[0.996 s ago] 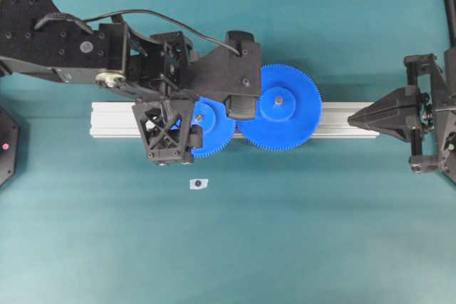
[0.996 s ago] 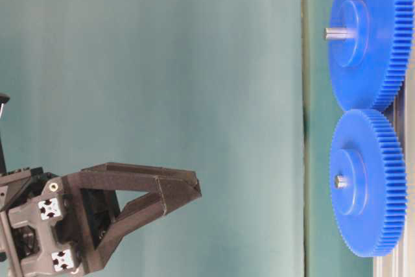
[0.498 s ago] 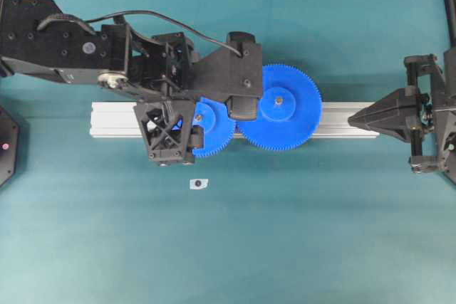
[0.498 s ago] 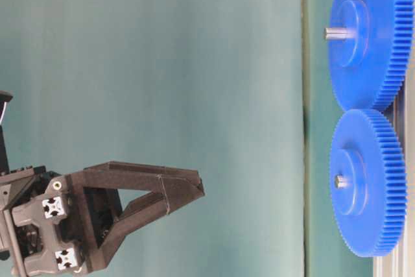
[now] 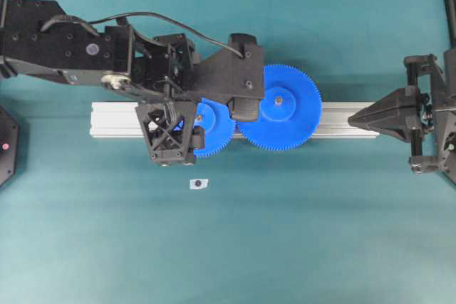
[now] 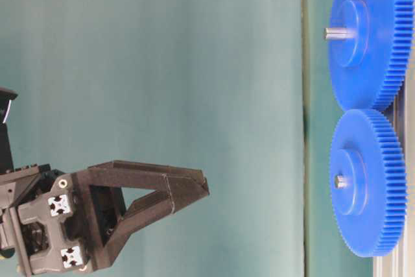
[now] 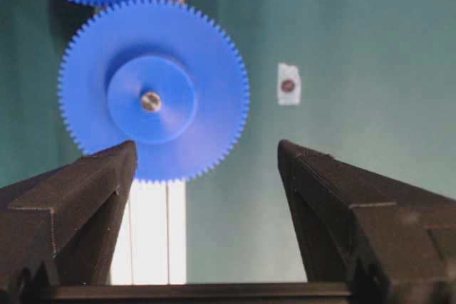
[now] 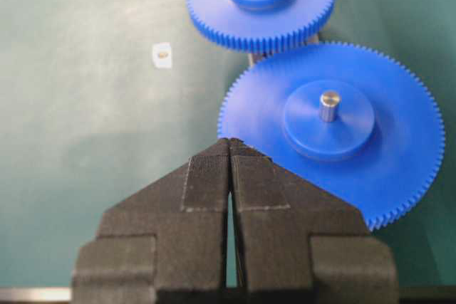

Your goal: Insert the small gear onto the shaft.

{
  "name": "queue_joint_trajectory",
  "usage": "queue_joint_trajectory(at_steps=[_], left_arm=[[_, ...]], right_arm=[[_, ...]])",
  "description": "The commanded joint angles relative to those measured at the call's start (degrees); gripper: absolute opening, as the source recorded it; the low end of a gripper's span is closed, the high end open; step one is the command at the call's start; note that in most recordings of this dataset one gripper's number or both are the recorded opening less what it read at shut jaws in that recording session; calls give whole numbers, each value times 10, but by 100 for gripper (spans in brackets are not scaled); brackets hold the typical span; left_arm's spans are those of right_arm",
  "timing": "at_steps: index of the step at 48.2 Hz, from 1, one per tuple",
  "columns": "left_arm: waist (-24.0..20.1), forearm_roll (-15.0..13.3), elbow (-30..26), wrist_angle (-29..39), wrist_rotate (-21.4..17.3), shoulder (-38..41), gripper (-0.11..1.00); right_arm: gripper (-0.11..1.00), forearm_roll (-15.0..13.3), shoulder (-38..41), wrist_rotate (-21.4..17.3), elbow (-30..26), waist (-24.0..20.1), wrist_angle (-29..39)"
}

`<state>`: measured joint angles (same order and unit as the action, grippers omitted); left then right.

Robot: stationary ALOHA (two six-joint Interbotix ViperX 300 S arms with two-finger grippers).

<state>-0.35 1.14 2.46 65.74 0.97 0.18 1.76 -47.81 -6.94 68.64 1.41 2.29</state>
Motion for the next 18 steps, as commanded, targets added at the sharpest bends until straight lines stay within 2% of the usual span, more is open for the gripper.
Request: queue_joint_trajectory(at_steps=[1, 18], left_arm=[[0, 1, -6, -3, 0, -9, 76], [0, 2, -6, -3, -1, -7, 76]], right_arm=[[0, 0, -1, -7, -5, 1, -7], [0, 1, -43, -7, 11, 1, -20]])
